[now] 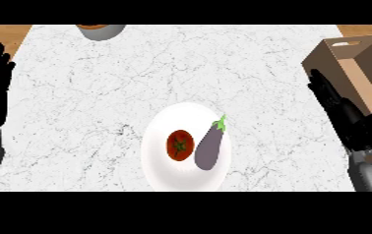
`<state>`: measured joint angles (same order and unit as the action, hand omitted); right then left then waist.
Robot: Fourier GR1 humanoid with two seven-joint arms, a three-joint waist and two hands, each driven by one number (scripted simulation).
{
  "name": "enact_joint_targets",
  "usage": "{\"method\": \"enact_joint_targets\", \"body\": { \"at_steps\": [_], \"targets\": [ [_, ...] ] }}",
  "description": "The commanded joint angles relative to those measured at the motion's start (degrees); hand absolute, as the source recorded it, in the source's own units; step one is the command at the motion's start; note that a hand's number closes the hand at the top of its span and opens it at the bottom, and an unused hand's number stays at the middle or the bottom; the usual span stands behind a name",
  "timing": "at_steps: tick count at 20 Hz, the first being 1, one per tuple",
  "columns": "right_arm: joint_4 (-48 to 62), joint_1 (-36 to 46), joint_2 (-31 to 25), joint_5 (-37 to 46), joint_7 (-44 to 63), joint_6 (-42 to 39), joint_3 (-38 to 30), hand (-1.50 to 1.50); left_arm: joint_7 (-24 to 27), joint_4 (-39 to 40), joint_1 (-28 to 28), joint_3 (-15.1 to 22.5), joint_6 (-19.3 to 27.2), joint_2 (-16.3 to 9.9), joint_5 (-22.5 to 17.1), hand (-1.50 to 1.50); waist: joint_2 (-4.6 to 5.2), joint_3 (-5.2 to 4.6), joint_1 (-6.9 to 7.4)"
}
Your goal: Pick the tomato from the plate and place it in the cardboard box
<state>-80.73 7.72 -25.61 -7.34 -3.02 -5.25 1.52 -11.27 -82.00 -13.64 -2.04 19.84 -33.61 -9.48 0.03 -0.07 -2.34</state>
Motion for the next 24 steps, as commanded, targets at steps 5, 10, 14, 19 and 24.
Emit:
{"method": "enact_joint_targets", "body": {
  "at_steps": [5, 10, 14, 19, 24],
  "targets": [
    [-23.6, 5.7, 4.2, 0.9, -5.2, 7.7, -0.8, -1.5, 8.5, -6.0, -0.6, 9.9, -9.9, 1.8, 2.3, 0.0, -2.16, -0.27, -1.88],
    [-35.6, -4.2, 3.8, 19.2, -1.1, 16.8, 7.9, -1.5, 11.9, -8.9, 1.4, 15.5, -15.1, 4.4, 1.9, 0.0, -1.0, -0.09, -0.81],
    [-37.3, -8.5, 0.7, 31.1, -8.0, 17.3, 12.5, -1.5, 15.9, -5.2, -0.2, 14.8, -17.8, 4.7, 2.0, 0.0, -0.16, 0.0, 0.6],
    [-42.2, -9.1, -2.5, 44.5, -2.1, 15.3, 19.0, -1.5, 18.2, -2.7, -0.1, 14.6, -18.2, 6.4, 3.0, 0.0, -0.1, -0.02, 1.35],
    [-45.3, -7.1, -4.6, 58.2, 13.9, 4.1, 28.8, -1.5, 15.0, -4.2, -1.1, 15.3, -18.2, 6.2, 3.8, 0.0, -0.28, -0.23, 1.32]
  ]
}}
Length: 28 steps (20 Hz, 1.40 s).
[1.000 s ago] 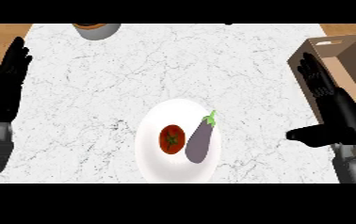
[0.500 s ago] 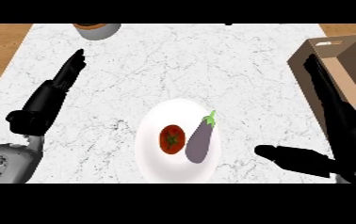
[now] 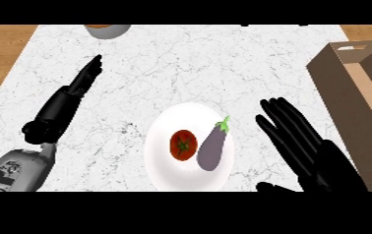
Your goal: Pick the tomato from the plate and place it in the cardboard box
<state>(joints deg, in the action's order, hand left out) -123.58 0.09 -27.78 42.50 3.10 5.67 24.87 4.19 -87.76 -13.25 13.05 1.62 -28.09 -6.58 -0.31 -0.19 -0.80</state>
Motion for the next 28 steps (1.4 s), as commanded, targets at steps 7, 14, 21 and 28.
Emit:
{"method": "enact_joint_targets", "body": {
  "at_steps": [7, 14, 21, 28],
  "targets": [
    [-2.1, 7.4, 6.5, 21.2, 27.0, -24.1, 21.9, -1.5, 1.2, -1.5, 2.3, -0.5, -1.7, -0.1, 0.1, 0.0, -0.1, -0.06, 1.73],
    [6.4, 16.5, 23.1, 26.0, 41.8, -40.1, 28.2, -1.5, 2.2, 1.3, 0.0, -1.4, -1.8, 2.2, 1.4, 0.0, 0.22, 0.1, 1.09],
    [14.3, 21.1, 27.5, 19.4, 55.2, -38.1, 32.7, -1.5, -1.4, -0.8, -0.7, -0.8, -1.6, 3.7, 3.6, 0.0, 0.29, 0.12, 1.49],
    [17.1, 21.3, 27.7, 21.5, 60.6, -34.5, 37.6, -1.5, 0.0, 1.4, -1.3, -4.8, -5.8, 2.8, 2.8, 0.0, 0.17, 0.16, 1.11]
  ]
}}
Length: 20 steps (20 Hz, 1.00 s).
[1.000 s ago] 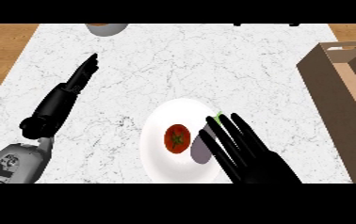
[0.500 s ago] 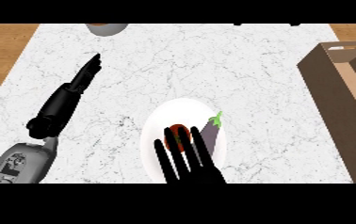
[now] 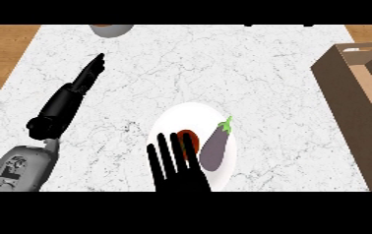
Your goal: Pick the tomato from the plate and place it in the cardboard box
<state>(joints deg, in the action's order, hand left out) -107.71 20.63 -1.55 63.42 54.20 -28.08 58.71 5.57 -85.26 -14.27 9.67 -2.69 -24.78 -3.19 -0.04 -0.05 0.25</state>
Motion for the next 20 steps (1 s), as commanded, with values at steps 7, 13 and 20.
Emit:
{"method": "enact_joint_targets", "body": {
  "at_steps": [7, 13, 20],
  "targets": [
    [9.0, 2.0, 1.5, 2.3, 6.0, 5.0, 2.6, -1.5, -0.1, -3.2, 2.9, -2.6, -2.2, 1.3, 1.8, 0.0, -0.03, 0.04, 0.17],
    [14.7, 3.6, 1.5, 3.0, 2.3, 6.4, -2.4, -1.5, 0.0, -1.9, 2.3, -1.9, -2.5, 4.3, 4.1, 0.0, 0.06, 0.04, 0.01],
    [21.0, 3.4, 1.5, 4.2, -2.6, 11.6, -4.6, -1.5, -2.7, -1.9, -0.3, -4.8, -4.2, 5.3, 5.1, 0.0, 0.06, 0.05, -0.08]
  ]
}}
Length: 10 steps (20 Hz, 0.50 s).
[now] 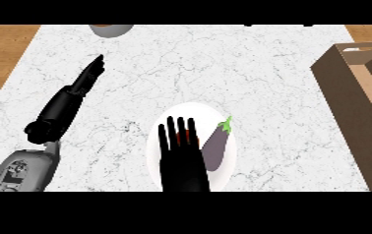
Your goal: Pick the tomato from the plate and place it in the cardboard box
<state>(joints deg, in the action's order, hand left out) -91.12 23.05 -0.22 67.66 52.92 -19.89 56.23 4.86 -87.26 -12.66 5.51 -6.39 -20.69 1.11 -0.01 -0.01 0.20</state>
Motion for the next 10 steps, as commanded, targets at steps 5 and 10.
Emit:
{"method": "enact_joint_targets", "body": {
  "at_steps": [5, 10],
  "targets": [
    [5.3, 4.0, 0.2, -4.7, 0.9, 3.3, -0.5, -1.5, 2.2, -2.0, 3.6, -2.9, -2.9, 0.9, 1.0, 0.0, 0.0, 0.0, 0.29],
    [12.8, 3.1, 0.2, -3.9, 1.8, 9.7, 1.7, -1.5, 2.6, 2.1, 0.8, -3.7, -4.3, 1.5, 2.1, 0.0, 0.06, 0.0, 0.35]
  ]
}}
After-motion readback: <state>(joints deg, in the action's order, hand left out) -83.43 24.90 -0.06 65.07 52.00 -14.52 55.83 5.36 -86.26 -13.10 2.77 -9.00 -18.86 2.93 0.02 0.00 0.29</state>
